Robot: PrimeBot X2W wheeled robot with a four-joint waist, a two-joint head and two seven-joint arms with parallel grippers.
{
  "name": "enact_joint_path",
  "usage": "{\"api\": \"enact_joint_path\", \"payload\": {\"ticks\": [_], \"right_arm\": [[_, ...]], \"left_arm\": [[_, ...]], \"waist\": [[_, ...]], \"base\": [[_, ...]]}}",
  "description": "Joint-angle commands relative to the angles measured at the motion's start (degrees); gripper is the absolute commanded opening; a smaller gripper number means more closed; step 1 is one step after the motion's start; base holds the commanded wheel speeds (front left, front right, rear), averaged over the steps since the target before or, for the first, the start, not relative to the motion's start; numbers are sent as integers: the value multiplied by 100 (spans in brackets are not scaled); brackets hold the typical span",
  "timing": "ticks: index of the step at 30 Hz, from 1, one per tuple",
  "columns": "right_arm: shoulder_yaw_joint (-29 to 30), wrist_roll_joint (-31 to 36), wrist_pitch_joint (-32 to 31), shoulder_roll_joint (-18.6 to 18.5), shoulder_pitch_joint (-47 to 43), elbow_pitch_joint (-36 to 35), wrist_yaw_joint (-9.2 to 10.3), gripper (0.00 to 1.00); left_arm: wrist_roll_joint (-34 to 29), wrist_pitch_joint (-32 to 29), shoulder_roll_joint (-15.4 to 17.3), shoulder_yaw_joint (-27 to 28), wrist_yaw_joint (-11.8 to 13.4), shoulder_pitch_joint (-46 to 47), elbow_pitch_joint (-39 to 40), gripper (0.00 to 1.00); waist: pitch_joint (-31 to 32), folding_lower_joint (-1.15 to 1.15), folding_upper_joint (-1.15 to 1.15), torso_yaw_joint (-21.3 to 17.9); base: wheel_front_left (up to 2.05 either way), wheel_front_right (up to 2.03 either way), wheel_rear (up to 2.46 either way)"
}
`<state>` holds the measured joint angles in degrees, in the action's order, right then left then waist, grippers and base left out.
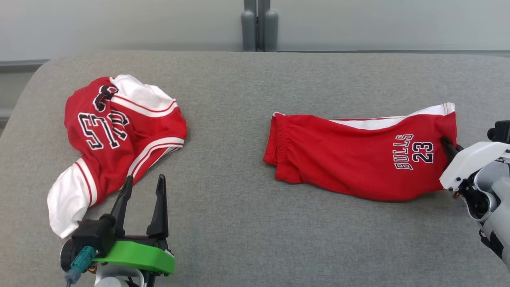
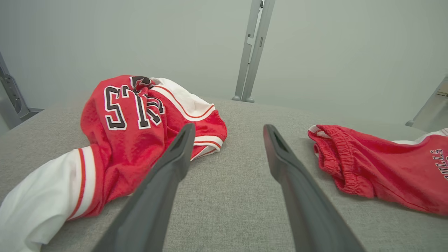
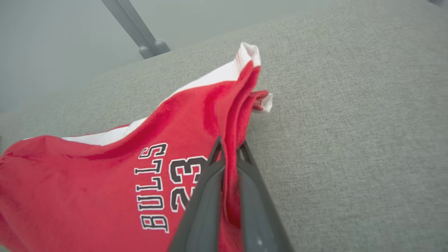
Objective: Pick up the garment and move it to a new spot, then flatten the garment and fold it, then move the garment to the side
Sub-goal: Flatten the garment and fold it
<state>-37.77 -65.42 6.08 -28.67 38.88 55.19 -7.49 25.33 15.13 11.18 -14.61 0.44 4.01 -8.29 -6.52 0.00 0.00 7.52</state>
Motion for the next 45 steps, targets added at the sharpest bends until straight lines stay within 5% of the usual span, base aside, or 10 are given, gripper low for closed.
{"api": "enact_joint_path", "payload": {"ticks": [1, 12, 22, 29, 32, 38, 45], "right_arm": [[-47, 69, 89, 43, 72, -10, 0, 0], [-830, 586, -252, 791, 871, -181, 0, 0], [-1304, 768, -807, 1475, 1192, 485, 0, 0], [-1421, 716, -795, 1685, 1246, 810, 0, 0], [-1473, 732, -719, 1763, 1282, 927, 0, 100], [-1540, 606, -366, 1818, 1184, 605, 0, 100], [-1485, 464, 579, 1342, 956, -108, 1, 100]], "left_arm": [[-47, 2, -60, 22, -56, -89, -38, 100], [-150, 2, -301, 44, -303, -2, -425, 100], [-205, 1, -455, 34, -459, 224, -671, 100], [-264, 1, -542, 108, -523, 288, -755, 100], [-282, 2, -567, 162, -535, 299, -788, 100], [-318, 2, -573, 257, -577, 190, -827, 100], [-377, 1, -595, 346, -561, -14, -746, 100]], "waist": [[206, 0, 0, -238], [260, 0, 0, 279], [131, 0, 0, 1012], [34, 0, 0, 1155], [39, 0, 0, 1112], [230, 0, 0, 803], [559, 0, 0, 337]], "base": [[0, 0, 0], [0, 0, 0], [0, 0, 0], [0, 0, 0], [0, 0, 0], [0, 0, 0], [0, 0, 0]]}}
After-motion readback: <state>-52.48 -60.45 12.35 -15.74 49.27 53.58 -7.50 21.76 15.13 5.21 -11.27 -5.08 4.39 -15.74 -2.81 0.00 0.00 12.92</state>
